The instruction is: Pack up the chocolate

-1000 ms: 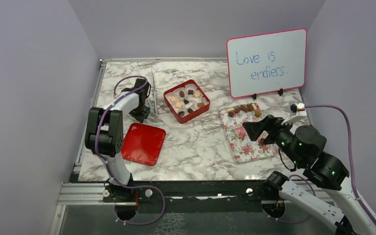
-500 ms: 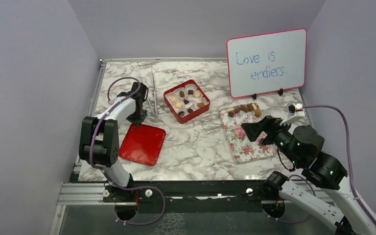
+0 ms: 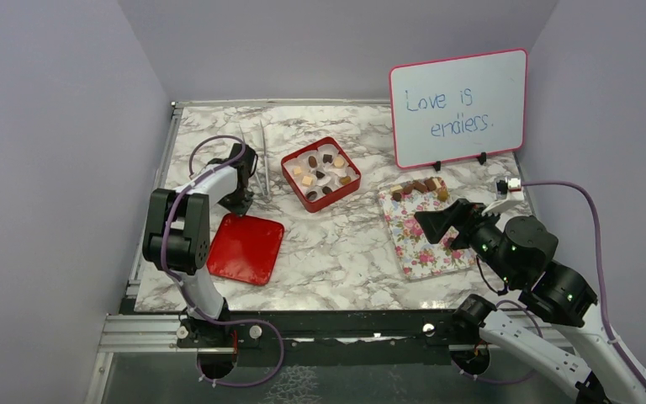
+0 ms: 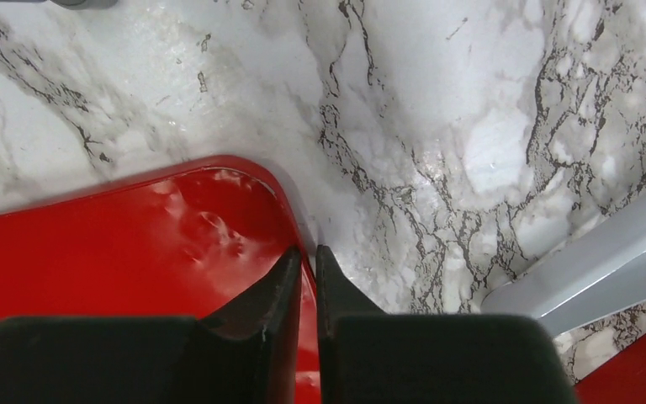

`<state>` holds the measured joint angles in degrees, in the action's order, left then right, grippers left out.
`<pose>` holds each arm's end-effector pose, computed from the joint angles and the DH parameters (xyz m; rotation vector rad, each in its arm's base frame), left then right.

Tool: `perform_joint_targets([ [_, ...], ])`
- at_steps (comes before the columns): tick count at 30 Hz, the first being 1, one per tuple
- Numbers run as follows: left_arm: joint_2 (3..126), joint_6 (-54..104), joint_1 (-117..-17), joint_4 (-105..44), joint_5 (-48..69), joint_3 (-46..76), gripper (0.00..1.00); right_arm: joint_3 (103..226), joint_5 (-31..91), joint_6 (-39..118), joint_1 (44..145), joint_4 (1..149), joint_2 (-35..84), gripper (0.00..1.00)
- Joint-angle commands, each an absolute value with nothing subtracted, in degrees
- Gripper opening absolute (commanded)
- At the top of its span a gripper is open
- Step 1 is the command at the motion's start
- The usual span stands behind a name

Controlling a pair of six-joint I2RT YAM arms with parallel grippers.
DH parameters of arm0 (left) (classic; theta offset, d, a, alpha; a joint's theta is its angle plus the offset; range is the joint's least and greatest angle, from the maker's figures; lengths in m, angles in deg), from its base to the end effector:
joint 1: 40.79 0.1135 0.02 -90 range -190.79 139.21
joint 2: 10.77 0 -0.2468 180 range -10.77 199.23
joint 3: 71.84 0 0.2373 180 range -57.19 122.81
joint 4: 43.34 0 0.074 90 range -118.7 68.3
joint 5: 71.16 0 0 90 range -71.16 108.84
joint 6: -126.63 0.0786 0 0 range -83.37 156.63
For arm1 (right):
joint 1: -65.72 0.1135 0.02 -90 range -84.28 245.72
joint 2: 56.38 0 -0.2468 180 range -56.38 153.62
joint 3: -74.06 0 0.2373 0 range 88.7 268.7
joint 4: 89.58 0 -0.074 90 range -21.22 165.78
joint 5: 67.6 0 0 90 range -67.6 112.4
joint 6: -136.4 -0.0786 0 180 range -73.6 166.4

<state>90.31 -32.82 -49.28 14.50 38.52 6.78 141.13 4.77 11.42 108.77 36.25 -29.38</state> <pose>0.3122 -0.0198 0.1191 -1.4488 2.3807 0.2271 0.1084 0.0687 0.3420 0.0928 1.8570 0.6838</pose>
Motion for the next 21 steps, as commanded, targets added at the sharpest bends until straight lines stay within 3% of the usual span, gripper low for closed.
perform_joint_targets([
  [1, 88.95, -32.02, -48.93, 14.98, 37.68, 6.89, 0.05, 140.90, 6.12, 11.54, 108.52, 38.36, -28.45, 0.97],
  [5, 82.40, -30.58, -48.87, 15.52, 35.90, 6.75, 0.00, 140.95, 6.15, 11.93, 108.53, 38.72, -27.43, 0.97],
  [15, 64.44, -26.45, -48.94, 15.26, 32.78, 6.29, 0.00, 140.56, 10.86, 15.84, 108.53, 44.21, -25.36, 0.95],
  [21, 57.08, -16.75, -48.94, 6.48, 23.03, 5.30, 0.00, 140.63, 17.80, 21.49, 108.53, 53.24, -18.12, 0.90],
])
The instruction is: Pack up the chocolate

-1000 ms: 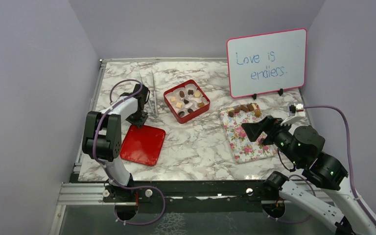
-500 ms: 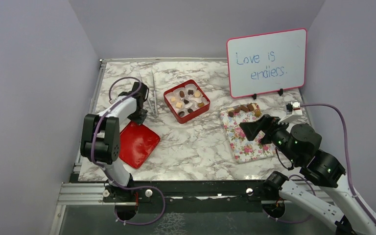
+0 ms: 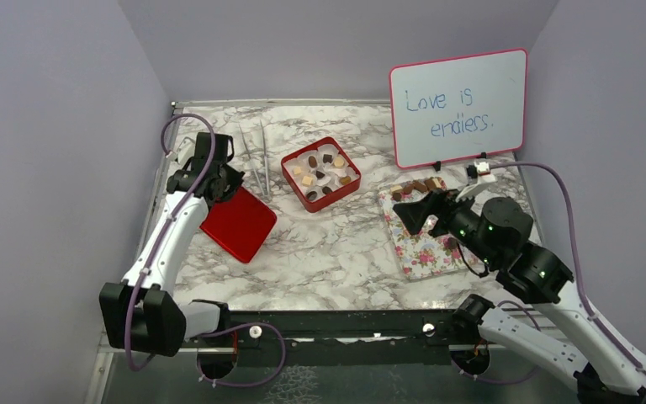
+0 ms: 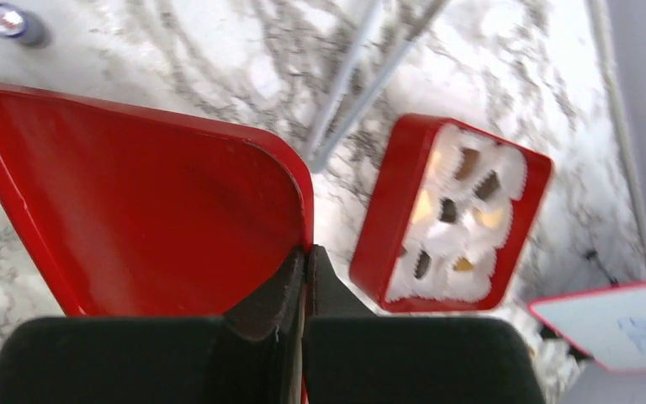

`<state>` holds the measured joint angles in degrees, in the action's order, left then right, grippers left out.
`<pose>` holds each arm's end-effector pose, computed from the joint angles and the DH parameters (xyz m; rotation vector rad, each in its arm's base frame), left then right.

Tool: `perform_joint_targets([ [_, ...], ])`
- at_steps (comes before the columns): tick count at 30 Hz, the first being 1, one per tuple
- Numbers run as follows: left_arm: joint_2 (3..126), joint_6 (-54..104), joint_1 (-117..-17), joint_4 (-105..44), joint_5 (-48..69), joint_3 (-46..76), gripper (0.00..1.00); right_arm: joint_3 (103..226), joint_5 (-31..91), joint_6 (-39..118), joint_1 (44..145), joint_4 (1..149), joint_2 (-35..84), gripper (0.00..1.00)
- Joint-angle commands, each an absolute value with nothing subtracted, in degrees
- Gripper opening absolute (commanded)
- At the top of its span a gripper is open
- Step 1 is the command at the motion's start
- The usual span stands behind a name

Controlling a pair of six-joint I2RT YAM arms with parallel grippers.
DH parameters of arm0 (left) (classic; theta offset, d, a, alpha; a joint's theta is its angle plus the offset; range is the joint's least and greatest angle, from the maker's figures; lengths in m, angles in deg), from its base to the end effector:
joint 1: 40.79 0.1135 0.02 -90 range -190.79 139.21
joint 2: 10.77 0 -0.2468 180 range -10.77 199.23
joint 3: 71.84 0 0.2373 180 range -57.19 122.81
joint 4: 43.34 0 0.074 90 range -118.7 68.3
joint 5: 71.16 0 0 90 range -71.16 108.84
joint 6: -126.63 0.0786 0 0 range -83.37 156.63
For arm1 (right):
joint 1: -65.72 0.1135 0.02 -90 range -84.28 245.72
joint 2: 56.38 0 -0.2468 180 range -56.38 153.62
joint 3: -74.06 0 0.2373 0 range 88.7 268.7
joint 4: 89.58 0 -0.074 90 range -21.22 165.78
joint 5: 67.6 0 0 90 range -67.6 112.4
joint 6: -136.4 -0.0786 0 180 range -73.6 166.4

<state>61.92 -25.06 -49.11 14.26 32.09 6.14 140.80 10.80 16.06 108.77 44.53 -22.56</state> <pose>0.2746 -0.0219 0.2519 -1.1939 2.1579 -0.2480 0.1287 0.0986 0.3459 -0.0561 1.8525 0.7281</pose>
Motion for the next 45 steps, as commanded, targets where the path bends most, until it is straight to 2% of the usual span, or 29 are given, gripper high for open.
perform_joint_targets([
  [1, 55.41, -14.84, -48.91, 3.34, 20.00, 4.32, 0.00, 140.74, 20.16, 23.26, 108.52, 55.30, -16.63, 0.90],
  [7, 46.78, -6.21, -49.04, -18.15, -2.16, -2.24, 0.00, 140.62, 33.72, 34.05, 108.55, 68.58, -9.21, 0.87],
  [12, 47.77, 1.60, -49.13, -20.87, -17.33, 0.56, 0.00, 137.75, 49.77, 58.43, 108.53, 79.52, -7.27, 0.77],
  [17, 48.35, 7.07, -50.01, -22.37, -32.23, 2.65, 0.00, 140.11, 57.85, 81.87, 108.53, 77.55, -5.73, 0.72],
  [19, 48.02, 9.10, -51.40, -22.37, -35.38, 3.07, 0.00, 142.07, 62.54, 92.69, 108.55, 72.57, -4.54, 0.65],
  [23, 47.32, 12.43, -57.68, -21.75, -36.35, 3.13, 0.00, 147.86, 66.63, 105.55, 108.52, 63.23, -1.28, 0.65],
  [29, 49.38, 16.04, -66.82, -18.75, -35.36, 3.26, 0.00, 149.81, 67.08, 114.20, 108.61, 62.96, 2.22, 0.65],
  [36, 51.93, 20.67, -68.71, -13.99, -36.49, 4.14, 0.00, 154.00, 63.12, 126.76, 108.64, 49.48, 6.84, 0.64],
  [41, 54.35, 24.56, -69.43, -10.36, -37.25, 5.69, 0.00, 153.10, 62.32, 128.36, 108.83, 53.08, 6.80, 0.67],
  [45, 55.91, 26.28, -70.32, -8.55, -37.60, 7.12, 0.00, 156.15, 59.59, 130.58, 110.16, 48.87, 10.52, 0.67],
])
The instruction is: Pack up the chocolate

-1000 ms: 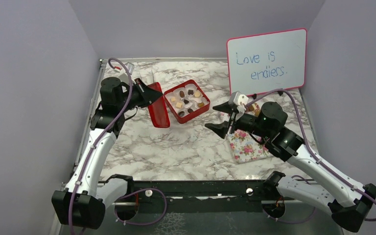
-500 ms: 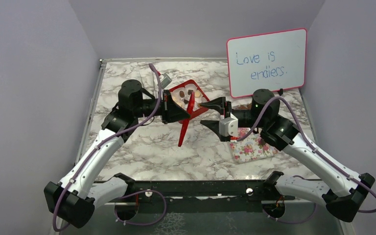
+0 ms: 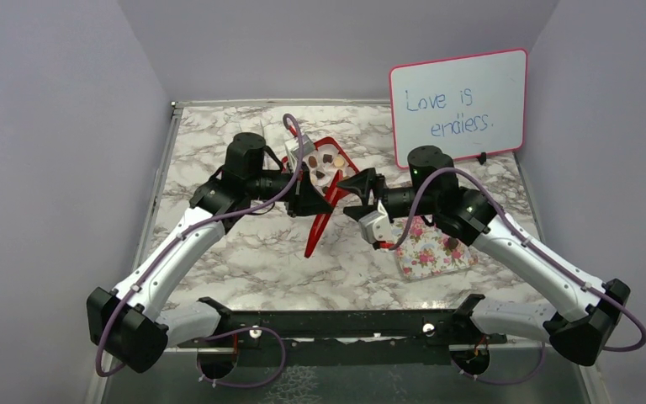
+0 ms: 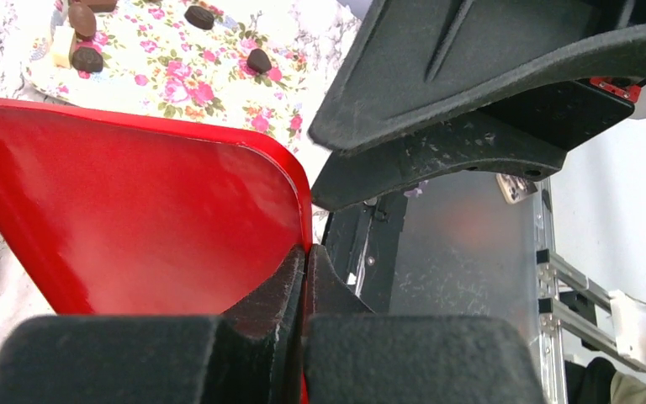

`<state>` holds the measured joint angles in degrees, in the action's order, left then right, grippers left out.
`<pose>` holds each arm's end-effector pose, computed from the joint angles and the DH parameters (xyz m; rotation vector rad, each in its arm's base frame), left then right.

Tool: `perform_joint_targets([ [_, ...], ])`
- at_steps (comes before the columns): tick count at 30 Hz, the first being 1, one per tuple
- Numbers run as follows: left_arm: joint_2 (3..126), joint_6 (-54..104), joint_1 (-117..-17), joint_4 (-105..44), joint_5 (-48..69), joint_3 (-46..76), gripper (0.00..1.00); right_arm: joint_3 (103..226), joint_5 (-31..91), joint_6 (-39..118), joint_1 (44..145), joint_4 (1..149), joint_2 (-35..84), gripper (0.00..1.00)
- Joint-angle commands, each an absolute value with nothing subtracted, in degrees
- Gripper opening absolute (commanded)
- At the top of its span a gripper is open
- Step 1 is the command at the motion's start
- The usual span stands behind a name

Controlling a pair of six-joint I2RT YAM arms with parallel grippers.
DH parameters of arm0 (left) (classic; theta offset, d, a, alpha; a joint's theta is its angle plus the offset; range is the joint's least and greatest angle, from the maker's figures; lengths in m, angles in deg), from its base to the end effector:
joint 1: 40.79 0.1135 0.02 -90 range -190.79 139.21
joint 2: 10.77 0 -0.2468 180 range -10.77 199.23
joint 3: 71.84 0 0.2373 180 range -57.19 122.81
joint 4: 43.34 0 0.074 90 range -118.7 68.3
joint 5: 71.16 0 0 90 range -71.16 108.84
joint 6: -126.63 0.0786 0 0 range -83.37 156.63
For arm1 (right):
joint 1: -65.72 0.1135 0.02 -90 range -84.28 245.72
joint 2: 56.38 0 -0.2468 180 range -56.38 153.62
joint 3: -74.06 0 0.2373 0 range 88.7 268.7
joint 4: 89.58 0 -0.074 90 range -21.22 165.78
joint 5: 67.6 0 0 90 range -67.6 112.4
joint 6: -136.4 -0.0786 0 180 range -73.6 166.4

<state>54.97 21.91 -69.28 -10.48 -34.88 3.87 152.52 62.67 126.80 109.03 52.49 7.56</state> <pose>0.2012 -0.1813 0.3327 0.8860 1.8614 -1.3974 0.1574 0.2182 0.3415 -1.8257 0.4758 0.2545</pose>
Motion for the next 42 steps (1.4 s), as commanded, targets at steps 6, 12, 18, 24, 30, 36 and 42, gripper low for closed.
perform_joint_targets([
  [6, 57.25, 28.58, -70.93, -5.45, -36.98, 10.02, 0.00, 157.55, 53.98, 132.55, 113.37, 47.53, 13.90, 0.64],
  [12, 58.06, 31.17, -71.02, -1.33, -34.97, 13.29, 0.00, 160.93, 46.49, 134.02, 115.61, 41.74, 17.33, 0.50],
  [18, 58.85, 30.79, -71.02, 0.37, -25.47, 17.55, 0.00, 158.86, 47.61, 129.54, 115.95, 45.95, 15.37, 0.10],
  [24, 58.55, 29.23, -71.02, 0.34, -9.86, 25.36, 0.37, 153.92, 51.27, 121.95, 116.08, 52.65, 12.58, 0.01],
  [30, 58.29, 24.31, -70.94, -1.84, 10.47, 33.57, 0.72, 145.08, 58.70, 103.09, 116.02, 68.84, 8.55, 0.01],
  [36, 54.77, 23.45, -70.94, -6.23, 24.58, 34.86, 0.99, 141.15, 50.93, 70.52, 116.06, 86.28, 8.65, 0.01],
  [42, 52.67, 25.97, -70.94, -6.37, 32.42, 33.68, 0.99, 152.15, 39.85, 50.36, 116.00, 76.10, 17.53, 0.01],
])
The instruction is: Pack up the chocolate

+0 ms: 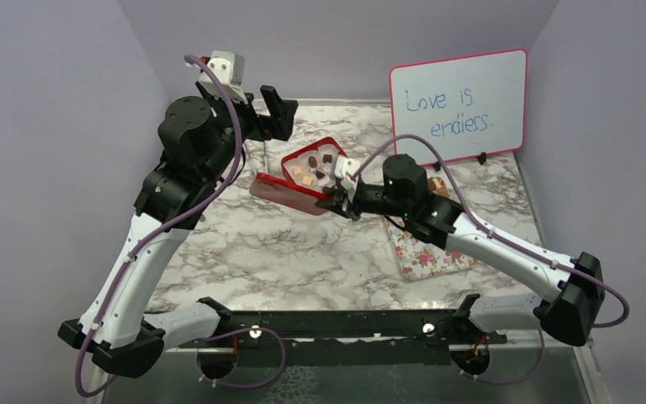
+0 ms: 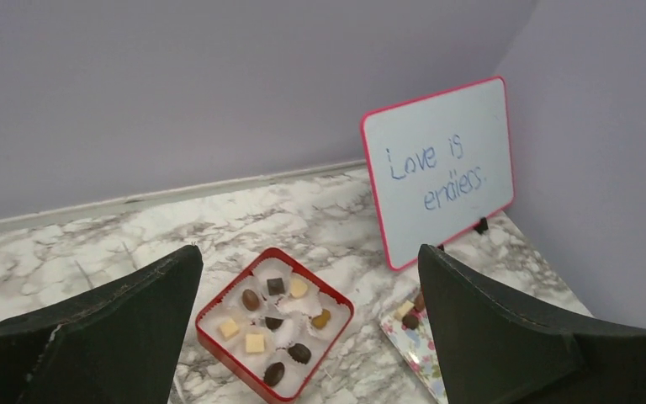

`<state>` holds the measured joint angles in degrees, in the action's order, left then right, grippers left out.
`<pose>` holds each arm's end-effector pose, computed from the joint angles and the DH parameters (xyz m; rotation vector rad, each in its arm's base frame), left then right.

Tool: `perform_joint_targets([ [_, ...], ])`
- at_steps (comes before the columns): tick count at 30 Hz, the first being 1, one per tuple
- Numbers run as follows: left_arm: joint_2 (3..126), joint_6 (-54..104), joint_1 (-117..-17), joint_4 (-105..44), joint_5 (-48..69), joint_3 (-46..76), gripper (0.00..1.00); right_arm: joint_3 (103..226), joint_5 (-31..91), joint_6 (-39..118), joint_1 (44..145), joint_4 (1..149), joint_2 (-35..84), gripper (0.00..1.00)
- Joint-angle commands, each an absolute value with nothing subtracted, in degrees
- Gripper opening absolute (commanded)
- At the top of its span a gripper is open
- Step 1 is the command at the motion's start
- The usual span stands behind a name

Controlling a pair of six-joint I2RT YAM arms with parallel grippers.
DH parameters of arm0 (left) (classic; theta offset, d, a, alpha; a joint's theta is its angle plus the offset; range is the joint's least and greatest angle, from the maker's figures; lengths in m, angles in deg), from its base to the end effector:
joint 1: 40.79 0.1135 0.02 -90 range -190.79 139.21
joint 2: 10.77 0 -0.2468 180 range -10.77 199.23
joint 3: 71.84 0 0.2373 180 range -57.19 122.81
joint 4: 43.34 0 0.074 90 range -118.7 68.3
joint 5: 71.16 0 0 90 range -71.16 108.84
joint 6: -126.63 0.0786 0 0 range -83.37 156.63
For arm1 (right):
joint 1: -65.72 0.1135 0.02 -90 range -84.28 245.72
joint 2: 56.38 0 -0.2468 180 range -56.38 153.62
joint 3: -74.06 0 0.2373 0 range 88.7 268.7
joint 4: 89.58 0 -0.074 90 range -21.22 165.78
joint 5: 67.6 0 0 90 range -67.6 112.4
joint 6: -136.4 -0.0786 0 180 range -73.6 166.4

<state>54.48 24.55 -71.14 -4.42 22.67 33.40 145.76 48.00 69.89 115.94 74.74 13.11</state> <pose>0.2192 -0.1222 0.4930 0.1972 1.5643 -0.5319 0.1732 0.2612 0.3201 -1.3484 1.2567 0.7318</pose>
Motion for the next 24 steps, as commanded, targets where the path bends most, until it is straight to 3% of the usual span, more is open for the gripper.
perform_joint_targets([
  [1, 52.48, 26.26, -70.94, -6.04, 33.20, 33.23, 0.99, 152.95, 38.61, 47.39, 115.97, 75.90, 18.63, 0.01],
  [5, 51.62, 26.94, -70.85, -4.21, 35.33, 31.39, 0.99, 156.40, 36.62, 33.66, 114.58, 72.76, 22.42, 0.01],
  [11, 51.80, 24.53, -69.92, -3.71, 35.86, 26.17, 0.93, 160.90, 45.22, 19.10, 105.47, 72.66, 29.13, 0.01],
  [18, 53.36, 15.72, -55.86, -6.88, 16.23, 16.26, 0.83, 163.88, 57.49, 4.95, 95.00, 78.66, 39.45, 0.01],
  [24, 54.65, 8.66, -49.31, -15.75, 8.70, 5.57, 0.78, 165.23, 63.61, -3.06, 90.87, 84.74, 46.60, 0.01],
])
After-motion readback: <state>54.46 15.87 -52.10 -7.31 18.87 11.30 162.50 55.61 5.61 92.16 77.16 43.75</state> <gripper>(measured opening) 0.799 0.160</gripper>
